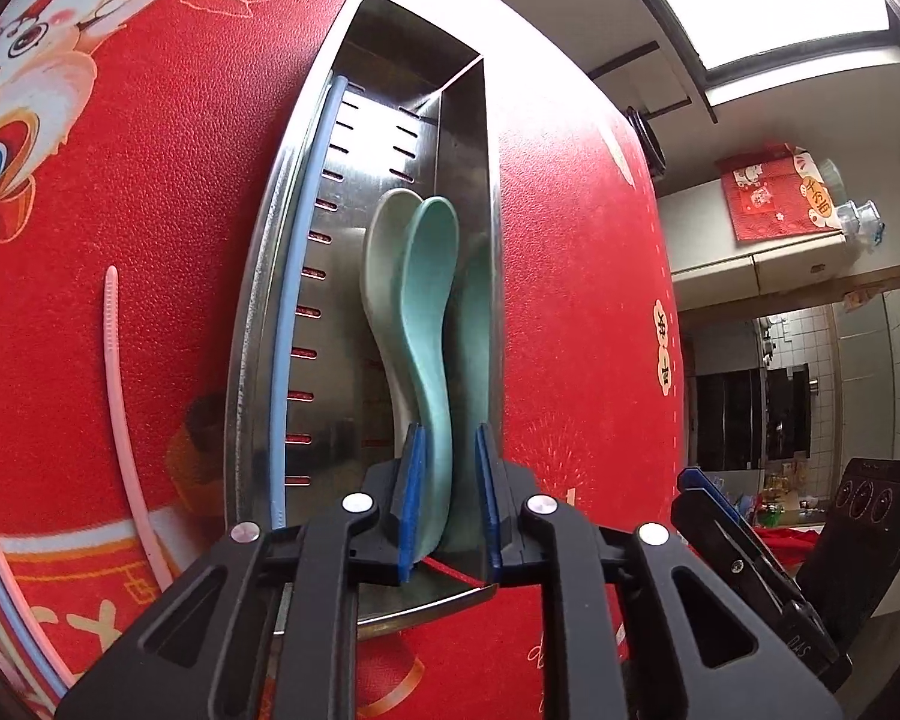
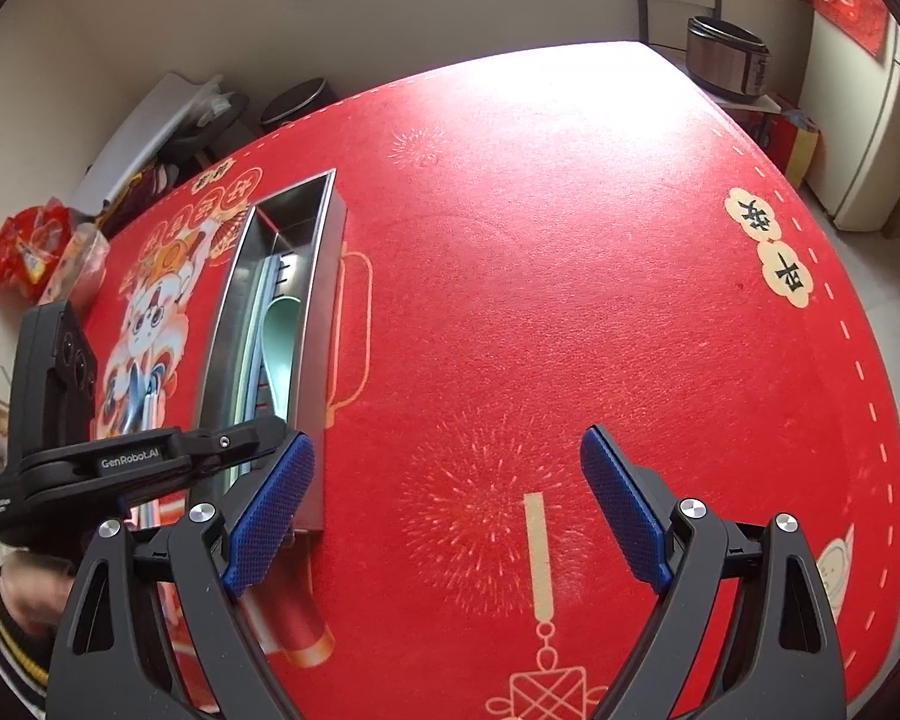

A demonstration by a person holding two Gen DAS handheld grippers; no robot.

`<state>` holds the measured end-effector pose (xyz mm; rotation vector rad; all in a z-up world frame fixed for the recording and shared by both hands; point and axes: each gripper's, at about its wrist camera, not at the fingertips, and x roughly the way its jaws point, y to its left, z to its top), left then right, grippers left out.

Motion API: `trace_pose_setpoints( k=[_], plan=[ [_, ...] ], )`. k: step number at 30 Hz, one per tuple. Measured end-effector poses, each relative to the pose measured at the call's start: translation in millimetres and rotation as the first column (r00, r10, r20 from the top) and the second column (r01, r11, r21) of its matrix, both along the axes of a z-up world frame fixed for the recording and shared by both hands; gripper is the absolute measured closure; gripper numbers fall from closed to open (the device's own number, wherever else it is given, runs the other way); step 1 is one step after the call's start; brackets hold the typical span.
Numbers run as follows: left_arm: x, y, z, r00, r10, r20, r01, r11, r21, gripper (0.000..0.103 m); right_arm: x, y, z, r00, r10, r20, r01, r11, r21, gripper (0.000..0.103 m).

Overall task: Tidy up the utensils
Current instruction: 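Carry the mint green spoon into the tray with the left tool, open, then move the left tool to the blue spoon and close on its handle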

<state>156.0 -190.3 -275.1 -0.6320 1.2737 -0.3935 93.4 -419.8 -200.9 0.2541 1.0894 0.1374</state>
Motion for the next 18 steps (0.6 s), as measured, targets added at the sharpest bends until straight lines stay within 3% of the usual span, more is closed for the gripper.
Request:
trace_pose_setpoints(
  k=[5, 12, 18],
  plan=[
    [-9.5, 8.2, 21.7, 0.998, -0.025, 0.066, 0.022, 0.999, 0.038, 0.06, -2.8, 7.8, 5.4, 1.0, -0.003, 0.017, 0.002, 1.0, 0.03, 0.016],
    [-31.5, 38.8, 54.1, 0.985, -0.036, 0.171, -0.006, 0.97, 0.242, 0.014, -4.6, 34.3, 11.9, 0.998, -0.004, 0.058, 0.002, 0.999, 0.04, 0.016],
    [-53.0, 93.3, 54.6, 0.986, -0.001, 0.164, -0.066, 0.913, 0.403, 0.009, -5.7, 68.8, 8.3, 0.998, 0.024, 0.059, -0.027, 0.999, 0.047, 0.016]
  ],
)
